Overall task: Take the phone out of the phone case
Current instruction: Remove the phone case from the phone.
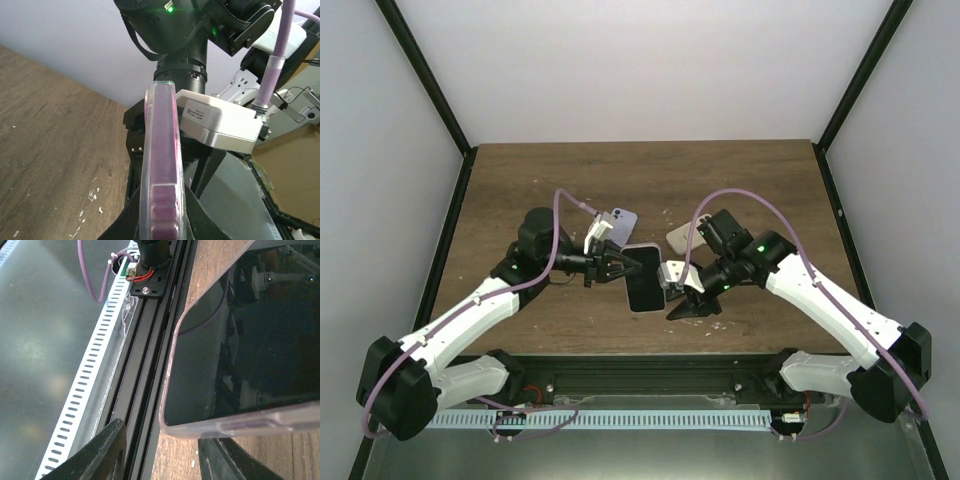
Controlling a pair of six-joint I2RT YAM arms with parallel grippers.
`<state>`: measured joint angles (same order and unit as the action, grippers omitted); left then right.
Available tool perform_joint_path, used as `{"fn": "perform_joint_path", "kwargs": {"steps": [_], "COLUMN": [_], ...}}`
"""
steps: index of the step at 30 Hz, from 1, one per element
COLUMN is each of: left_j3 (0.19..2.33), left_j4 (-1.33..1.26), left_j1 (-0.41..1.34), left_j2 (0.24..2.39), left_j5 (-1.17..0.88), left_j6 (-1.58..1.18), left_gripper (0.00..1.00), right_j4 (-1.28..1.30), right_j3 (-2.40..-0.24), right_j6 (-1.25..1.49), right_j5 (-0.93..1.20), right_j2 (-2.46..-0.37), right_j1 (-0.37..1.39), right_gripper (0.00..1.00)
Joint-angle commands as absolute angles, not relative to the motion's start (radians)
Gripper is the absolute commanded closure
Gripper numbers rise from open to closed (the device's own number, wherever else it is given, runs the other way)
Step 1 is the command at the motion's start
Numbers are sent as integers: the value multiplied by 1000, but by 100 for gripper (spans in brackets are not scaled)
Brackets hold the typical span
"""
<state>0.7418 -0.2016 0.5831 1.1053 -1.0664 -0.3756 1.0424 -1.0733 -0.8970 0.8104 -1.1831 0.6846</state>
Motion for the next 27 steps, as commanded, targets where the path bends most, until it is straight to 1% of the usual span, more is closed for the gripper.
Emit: {"fn": "perform_joint_path", "kwargs": {"steps": [1,7,13,21,27], "left_j3": [741,728,724,696,674], "left_j4": [-317,-341,-385,-557,-611], "left_j1": [577,578,577,578,578], "left_j2": [1090,1096,1110,1156,1171], "left_j5": [-1104,-1116,-1147,-1229,-1250], "left_j6": [-406,-442,-491,-654,-687], "left_gripper": [100,100,100,100,100], "right_j4": [988,953,911,857,854], "right_j3": [-1078,-1082,-1074,-1034,-1034], "right_j6": [-844,-821,-825,-887,-886], "right_j5": [824,814,785,673,647], "right_j2": [-1168,-1174,-1165,-1180,-1198], "right_j1": [708,710,712,712,710], "right_gripper": [61,72,79,87,87]}}
